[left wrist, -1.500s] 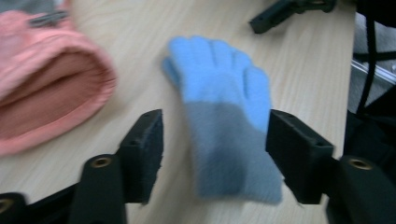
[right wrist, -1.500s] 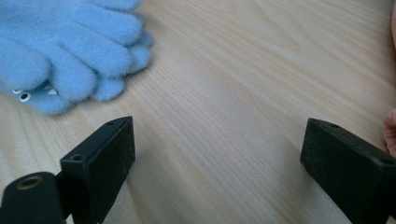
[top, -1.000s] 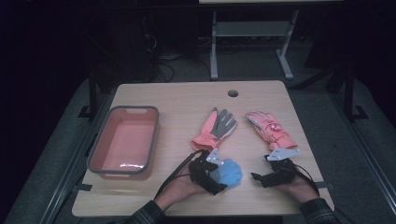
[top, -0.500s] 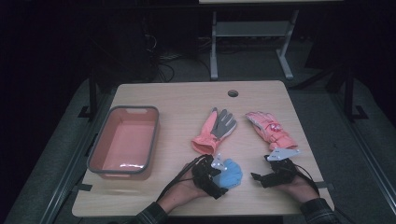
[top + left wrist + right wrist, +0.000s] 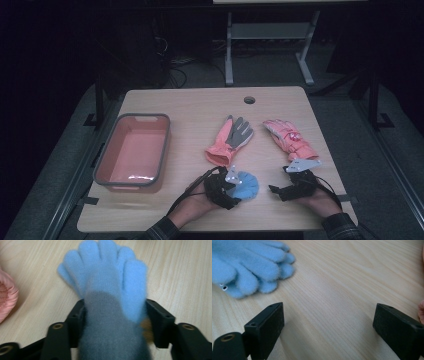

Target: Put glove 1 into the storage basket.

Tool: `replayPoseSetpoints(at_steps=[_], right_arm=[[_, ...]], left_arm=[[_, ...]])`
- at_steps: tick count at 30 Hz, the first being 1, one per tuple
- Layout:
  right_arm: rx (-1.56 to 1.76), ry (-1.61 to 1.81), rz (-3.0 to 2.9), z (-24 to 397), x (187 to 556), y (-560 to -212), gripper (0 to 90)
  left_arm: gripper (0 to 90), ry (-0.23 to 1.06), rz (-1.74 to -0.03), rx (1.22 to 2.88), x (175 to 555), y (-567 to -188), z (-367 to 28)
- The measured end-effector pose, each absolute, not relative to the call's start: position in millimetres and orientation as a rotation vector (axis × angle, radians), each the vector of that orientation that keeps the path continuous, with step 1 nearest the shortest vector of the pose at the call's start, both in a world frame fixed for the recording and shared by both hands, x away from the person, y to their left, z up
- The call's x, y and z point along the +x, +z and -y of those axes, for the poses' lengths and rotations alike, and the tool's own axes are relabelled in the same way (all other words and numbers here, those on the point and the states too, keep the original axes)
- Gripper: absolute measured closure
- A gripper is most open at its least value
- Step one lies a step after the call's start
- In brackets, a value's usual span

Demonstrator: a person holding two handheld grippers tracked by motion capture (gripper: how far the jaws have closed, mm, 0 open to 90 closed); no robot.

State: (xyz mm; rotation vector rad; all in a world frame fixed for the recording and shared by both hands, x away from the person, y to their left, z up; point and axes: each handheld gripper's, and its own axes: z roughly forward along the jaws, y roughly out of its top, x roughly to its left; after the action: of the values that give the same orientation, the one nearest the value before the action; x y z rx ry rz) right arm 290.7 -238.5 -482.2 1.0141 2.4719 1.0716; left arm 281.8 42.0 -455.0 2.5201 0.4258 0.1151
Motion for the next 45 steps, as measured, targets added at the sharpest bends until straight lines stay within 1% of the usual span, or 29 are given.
replayPoseSetpoints(at_steps=[3,8,10,12,18,25,32,41,45], right_arm=[[1.013,1.071,-2.472,238.5,290.8,-482.2,9.3],[1.014,1.071,-2.472,238.4,290.7,-482.2,9.3],[1.014,1.071,-2.472,238.5,290.7,-482.2,9.4],[1.013,1.071,-2.472,238.5,290.7,-482.2,9.3],[1.013,1.072,-2.472,238.5,290.8,-482.2,9.3],[1.014,1.072,-2.471,238.5,290.8,-482.2,9.4],[1.015,1.072,-2.472,238.5,290.8,-482.2,9.4],[1.015,1.071,-2.472,238.5,290.8,-482.1,9.4],[1.015,1.072,-2.471,238.5,290.8,-482.2,9.4]], left_arm=[[54.7,0.103,-0.411,2.529,281.4,-453.3,-41.7],[68.0,0.092,-0.399,2.554,281.7,-450.8,-40.3],[71.6,0.085,-0.398,2.558,282.1,-450.3,-39.3],[73.4,0.063,-0.409,2.551,284.0,-450.4,-40.0],[75.3,0.0,-0.435,2.512,290.4,-448.7,-48.0],[76.8,0.02,-0.458,2.475,297.3,-438.1,-60.9],[77.3,-0.002,-0.501,2.413,301.2,-427.5,-72.4],[77.3,-0.024,-0.525,2.383,305.4,-412.1,-85.8],[77.3,-0.014,-0.53,2.374,307.4,-404.3,-92.4]])
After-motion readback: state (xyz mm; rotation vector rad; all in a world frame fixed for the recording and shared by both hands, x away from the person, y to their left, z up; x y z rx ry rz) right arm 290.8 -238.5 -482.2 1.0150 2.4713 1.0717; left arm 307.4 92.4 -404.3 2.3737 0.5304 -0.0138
